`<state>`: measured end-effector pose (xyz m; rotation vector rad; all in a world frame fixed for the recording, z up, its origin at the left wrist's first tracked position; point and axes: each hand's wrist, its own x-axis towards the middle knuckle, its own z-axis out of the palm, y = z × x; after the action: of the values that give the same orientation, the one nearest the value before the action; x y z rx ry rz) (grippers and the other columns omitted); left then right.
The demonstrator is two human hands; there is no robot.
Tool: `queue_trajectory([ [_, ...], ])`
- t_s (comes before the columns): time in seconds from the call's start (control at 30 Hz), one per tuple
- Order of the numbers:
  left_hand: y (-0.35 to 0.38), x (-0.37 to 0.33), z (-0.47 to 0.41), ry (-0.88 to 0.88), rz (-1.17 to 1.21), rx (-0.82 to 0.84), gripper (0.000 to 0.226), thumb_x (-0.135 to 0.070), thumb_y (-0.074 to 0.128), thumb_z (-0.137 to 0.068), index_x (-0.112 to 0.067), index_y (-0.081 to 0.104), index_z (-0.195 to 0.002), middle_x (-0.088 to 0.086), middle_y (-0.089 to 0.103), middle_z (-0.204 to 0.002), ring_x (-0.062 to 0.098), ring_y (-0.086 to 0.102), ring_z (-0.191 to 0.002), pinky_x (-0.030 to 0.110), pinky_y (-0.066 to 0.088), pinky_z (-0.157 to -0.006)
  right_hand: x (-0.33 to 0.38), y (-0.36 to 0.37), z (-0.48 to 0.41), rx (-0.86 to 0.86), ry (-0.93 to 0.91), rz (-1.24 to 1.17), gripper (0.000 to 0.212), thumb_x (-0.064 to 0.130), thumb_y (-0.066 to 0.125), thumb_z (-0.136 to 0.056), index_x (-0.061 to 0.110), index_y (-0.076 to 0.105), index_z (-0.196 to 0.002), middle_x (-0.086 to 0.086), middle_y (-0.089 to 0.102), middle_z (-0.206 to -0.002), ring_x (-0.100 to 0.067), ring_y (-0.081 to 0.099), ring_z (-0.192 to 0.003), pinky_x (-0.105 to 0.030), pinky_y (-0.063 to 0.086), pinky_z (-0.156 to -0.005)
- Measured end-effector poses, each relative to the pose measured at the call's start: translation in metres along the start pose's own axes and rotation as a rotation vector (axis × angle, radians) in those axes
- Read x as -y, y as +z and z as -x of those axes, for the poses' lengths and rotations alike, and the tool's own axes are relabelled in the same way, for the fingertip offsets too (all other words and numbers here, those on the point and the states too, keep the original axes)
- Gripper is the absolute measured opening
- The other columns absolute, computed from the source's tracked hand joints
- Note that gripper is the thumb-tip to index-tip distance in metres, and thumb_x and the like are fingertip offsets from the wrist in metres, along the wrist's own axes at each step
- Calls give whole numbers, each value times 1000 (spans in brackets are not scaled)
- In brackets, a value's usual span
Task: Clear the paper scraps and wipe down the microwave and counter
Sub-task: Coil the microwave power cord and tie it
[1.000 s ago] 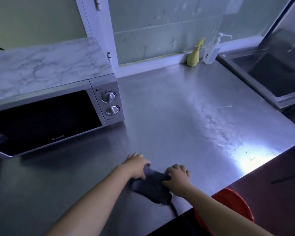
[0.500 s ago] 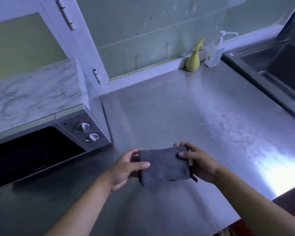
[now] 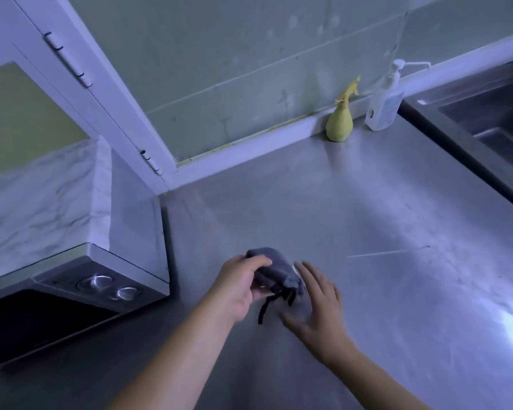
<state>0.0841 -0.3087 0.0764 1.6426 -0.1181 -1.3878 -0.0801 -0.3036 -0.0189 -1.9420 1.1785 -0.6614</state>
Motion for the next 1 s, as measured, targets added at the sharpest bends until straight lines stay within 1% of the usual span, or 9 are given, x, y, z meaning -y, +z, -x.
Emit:
queue_trajectory([
  [0.13,10,-6,-11,-136,206,48,7,-1,58,-93,4,62,-93,15,70,-65,22,70,-53,29,56,-46,-4,-4,-39,-196,-65,27,51,6,77,-75,17,67,-123,5,70,-118,-21,60,-112,-44,47,-96],
  [0.37,3,-27,-51,-175,352,102,25,-17,62,-94,5,64,-106,24,73,-102,33,76,-80,35,60,-54,-14,-38,-116,234,197,-366,13,12,72,-85,20,73,-95,16,68,-78,-1,61,-74,-29,51,-73],
  [0.47,-1,-35,-74,-107,105,52,30,-32,60,-95,-6,68,-109,19,72,-113,30,74,-90,40,61,-64,-25,-55,-169,387,613,-614,14,2,73,-85,7,75,-98,-5,75,-85,-18,70,-73,-26,53,-62],
  [0.53,-5,-32,-93,83,-379,-124,28,-35,61,-95,-15,66,-114,12,68,-125,24,67,-104,39,56,-88,-31,-67,-208,387,735,-612,20,8,74,-87,7,72,-106,-10,75,-92,-23,72,-77,-23,52,-54],
  [0.67,-20,-10,-126,102,-1340,-215,94,-68,61,-82,-42,11,-156,1,3,-168,29,10,-153,50,18,-119,-38,-86,-290,196,553,-222,13,10,73,-87,15,61,-87,-6,65,-84,-28,62,-82,-30,46,-61],
  [0.8,-31,-4,-156,-63,-1391,-226,116,-82,62,-68,-55,-16,-149,-8,-27,-163,34,-13,-152,69,16,-113,-42,-84,-365,-81,45,406,11,7,53,-86,17,57,-83,0,59,-72,-33,54,-74,-31,32,-54],
  [0.87,-32,-2,-165,-94,-1375,-245,120,-82,64,-67,-55,-20,-147,-10,-31,-161,35,-16,-151,71,22,-109,-53,-69,-391,-189,-195,555,32,-1,52,-83,15,65,-108,-3,67,-102,-36,58,-100,-40,42,-82],
  [0.93,-33,4,-172,-88,-1360,-242,120,-82,64,-66,-58,-23,-145,-11,-34,-160,36,-19,-150,71,26,-107,-71,-54,-411,-98,-273,733,45,2,51,-88,18,61,-128,-3,59,-134,-28,46,-133,-53,23,-114],
  [1.0,-34,8,-179,-58,-1360,-263,120,-85,62,-64,-60,-25,-143,-11,-34,-159,35,-19,-150,69,28,-107,-88,-39,-421,172,-191,857,55,12,47,-93,30,46,-145,2,37,-157,-20,22,-150,-54,4,-121],
])
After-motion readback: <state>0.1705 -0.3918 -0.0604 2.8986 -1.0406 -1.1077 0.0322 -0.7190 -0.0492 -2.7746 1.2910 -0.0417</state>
